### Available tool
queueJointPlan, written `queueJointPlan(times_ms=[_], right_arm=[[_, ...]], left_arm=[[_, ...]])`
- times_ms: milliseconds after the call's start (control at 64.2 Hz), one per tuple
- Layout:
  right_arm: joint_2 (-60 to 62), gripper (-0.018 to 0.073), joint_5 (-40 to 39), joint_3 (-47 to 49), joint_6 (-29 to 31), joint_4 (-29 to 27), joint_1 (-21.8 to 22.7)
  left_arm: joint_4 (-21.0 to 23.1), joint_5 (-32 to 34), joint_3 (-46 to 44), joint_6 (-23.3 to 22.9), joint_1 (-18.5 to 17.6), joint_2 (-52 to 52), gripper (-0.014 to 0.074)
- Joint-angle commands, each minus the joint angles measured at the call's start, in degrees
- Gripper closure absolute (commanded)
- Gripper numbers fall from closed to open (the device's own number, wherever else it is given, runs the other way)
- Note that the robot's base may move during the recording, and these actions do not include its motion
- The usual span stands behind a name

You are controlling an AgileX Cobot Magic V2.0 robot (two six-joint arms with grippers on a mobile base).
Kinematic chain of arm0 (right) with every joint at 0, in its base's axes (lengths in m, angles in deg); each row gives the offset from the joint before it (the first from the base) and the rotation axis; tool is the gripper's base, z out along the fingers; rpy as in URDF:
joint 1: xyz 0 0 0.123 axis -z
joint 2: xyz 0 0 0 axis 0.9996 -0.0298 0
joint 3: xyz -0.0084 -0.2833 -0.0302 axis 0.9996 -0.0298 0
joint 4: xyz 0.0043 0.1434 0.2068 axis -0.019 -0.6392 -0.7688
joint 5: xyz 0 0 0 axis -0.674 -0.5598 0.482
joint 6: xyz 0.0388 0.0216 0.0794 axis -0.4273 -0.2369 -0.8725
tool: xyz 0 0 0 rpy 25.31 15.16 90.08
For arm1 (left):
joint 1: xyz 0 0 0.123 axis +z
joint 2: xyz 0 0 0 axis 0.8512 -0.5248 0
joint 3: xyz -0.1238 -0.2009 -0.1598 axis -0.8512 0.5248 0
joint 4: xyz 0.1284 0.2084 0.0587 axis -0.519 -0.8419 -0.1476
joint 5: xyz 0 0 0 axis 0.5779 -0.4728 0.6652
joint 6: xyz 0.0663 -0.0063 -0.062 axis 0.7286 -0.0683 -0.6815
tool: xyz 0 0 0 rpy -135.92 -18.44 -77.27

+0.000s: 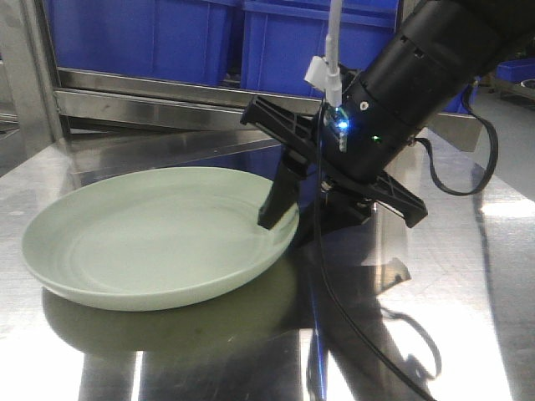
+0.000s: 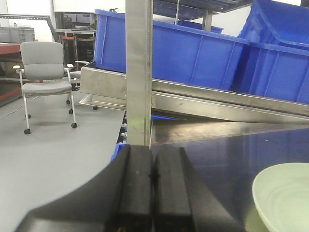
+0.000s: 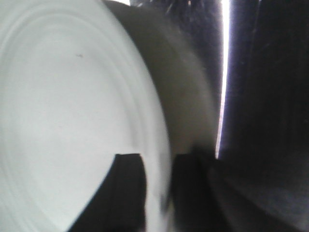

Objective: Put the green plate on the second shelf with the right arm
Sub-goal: 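Close the right gripper on the plate rim and lift it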

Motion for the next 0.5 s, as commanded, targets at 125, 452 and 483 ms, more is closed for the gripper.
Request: queueJointPlan(times_ms=[125, 452, 483], right_arm=[[2.1, 0.0505, -0.6, 1.1, 0.4, -0.6, -0.3], [14.1, 0.0505, -5.1, 1.1, 0.4, 8.3, 0.4], [16.7, 0.0505, -5.8, 1.1, 0.4, 9.9, 0.7]], left_arm=[[0.3, 4.7, 2.4, -0.4, -0.2, 0.2, 0.0466], [0.3, 4.7, 2.4, -0.4, -0.2, 0.2, 0.0466], [0.3, 4.7, 2.4, -0.4, -0.2, 0.2, 0.0466]])
